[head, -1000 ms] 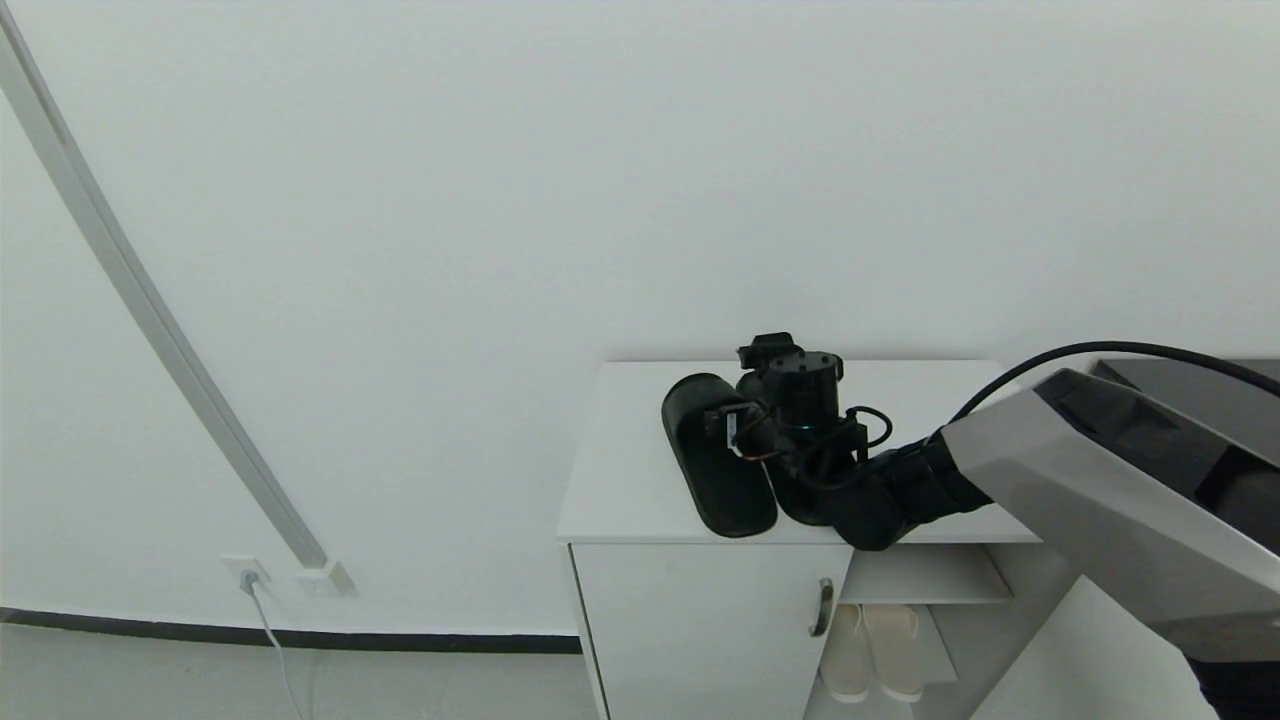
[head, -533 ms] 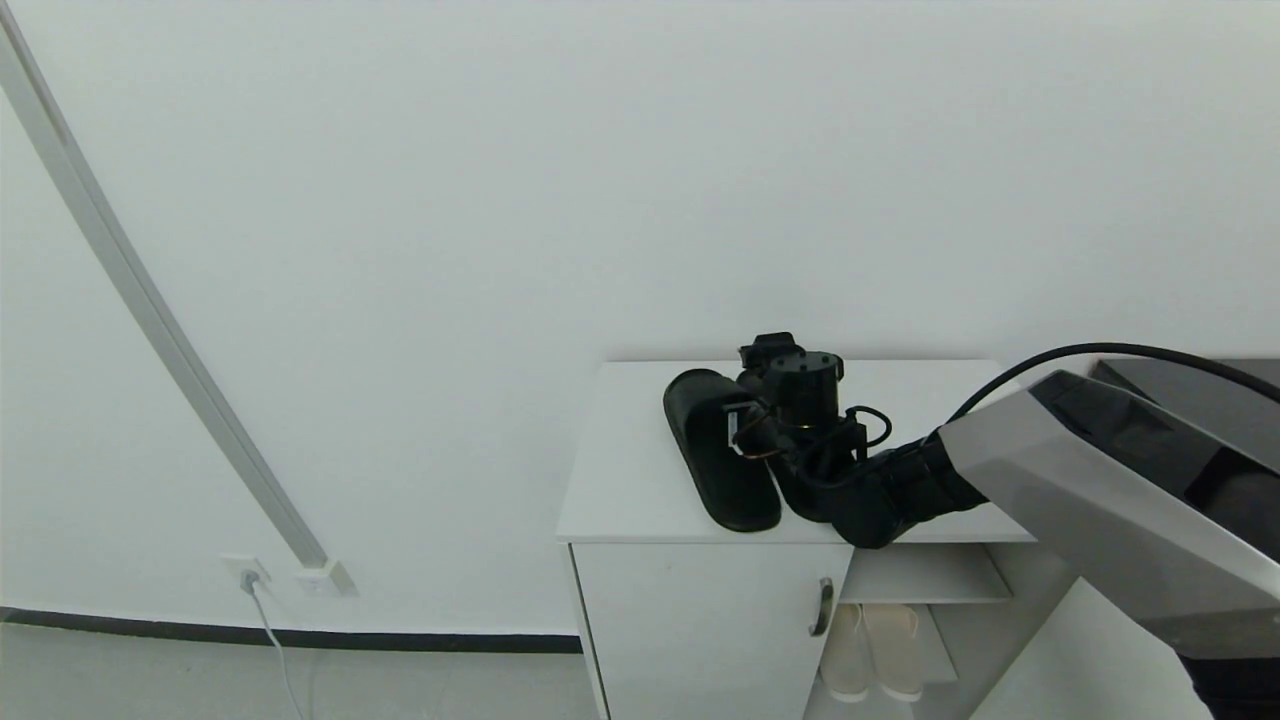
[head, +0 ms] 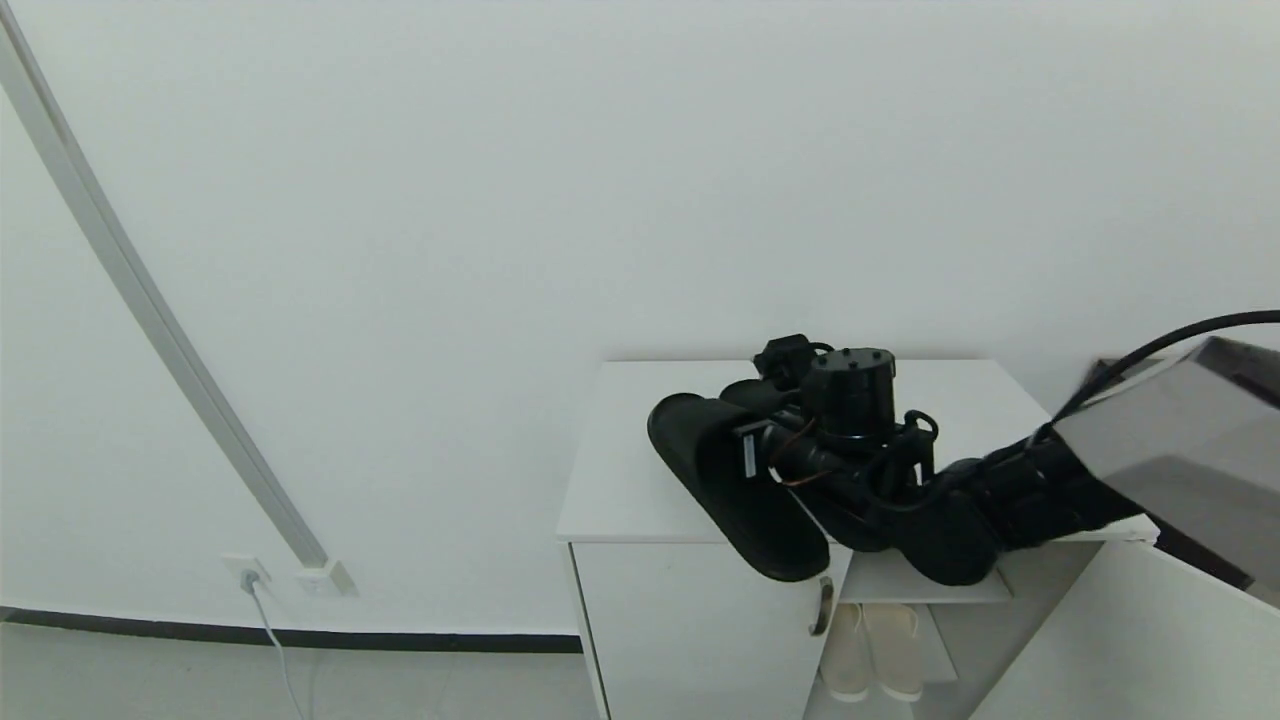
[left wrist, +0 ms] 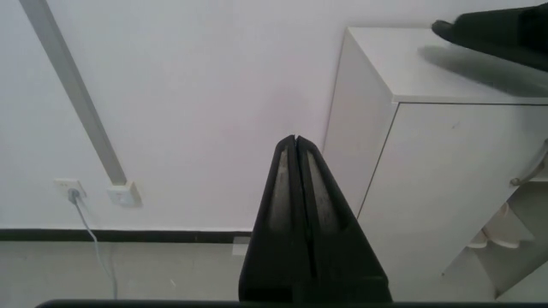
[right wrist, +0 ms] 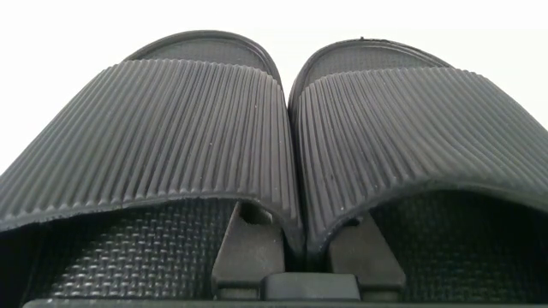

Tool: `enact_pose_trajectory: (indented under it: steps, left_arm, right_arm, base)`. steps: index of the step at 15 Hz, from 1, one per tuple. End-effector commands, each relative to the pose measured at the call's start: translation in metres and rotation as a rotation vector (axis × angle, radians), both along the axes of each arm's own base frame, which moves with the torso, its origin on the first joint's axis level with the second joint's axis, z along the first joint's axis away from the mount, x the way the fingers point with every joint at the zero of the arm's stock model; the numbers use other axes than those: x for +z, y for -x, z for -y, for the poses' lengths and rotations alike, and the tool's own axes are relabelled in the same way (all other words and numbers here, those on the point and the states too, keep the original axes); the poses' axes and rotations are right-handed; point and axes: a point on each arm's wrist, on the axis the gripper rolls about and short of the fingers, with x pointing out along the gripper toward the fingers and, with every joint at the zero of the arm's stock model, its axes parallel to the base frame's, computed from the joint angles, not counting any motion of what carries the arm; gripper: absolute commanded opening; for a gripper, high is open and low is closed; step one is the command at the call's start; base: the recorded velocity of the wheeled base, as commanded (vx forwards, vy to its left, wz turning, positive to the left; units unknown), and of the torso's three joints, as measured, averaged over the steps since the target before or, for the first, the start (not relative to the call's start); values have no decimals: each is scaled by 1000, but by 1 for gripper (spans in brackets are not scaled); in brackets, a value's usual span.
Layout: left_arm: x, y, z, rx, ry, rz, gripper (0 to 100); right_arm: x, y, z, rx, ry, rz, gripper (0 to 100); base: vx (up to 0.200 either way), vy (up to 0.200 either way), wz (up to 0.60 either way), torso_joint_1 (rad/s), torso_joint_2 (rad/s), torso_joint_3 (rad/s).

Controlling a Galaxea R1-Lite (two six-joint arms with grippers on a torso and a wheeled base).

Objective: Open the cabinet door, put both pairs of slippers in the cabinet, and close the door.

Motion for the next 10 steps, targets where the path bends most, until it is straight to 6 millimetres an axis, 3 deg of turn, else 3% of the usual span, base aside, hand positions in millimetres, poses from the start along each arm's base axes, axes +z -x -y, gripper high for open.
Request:
enact_pose_trajectory:
  steps: [1, 3, 4, 5, 10]
  left_arm:
    - [0, 0, 0, 0, 0, 0, 0]
    - [0, 0, 0, 0, 0, 0, 0]
    - [0, 0, 0, 6, 3, 0, 0]
    - [0, 0, 0, 6, 3, 0, 0]
    - [0, 0, 0, 8, 3, 0, 0]
  right_arm:
    - [33, 51, 34, 81, -10, 15, 0]
    - [33, 63, 43, 94, -5, 2, 0]
    - [35, 90, 60, 173, -11, -23, 0]
    - [34, 102, 66, 205, -9, -35, 0]
    - [28, 130, 60, 287, 6, -57, 0]
  base:
    - [0, 0, 0, 0, 0, 0]
    - [0, 0, 0, 0, 0, 0]
    - [0, 0, 0, 0, 0, 0]
    - [0, 0, 0, 0, 0, 0]
    - [0, 0, 0, 0, 0, 0]
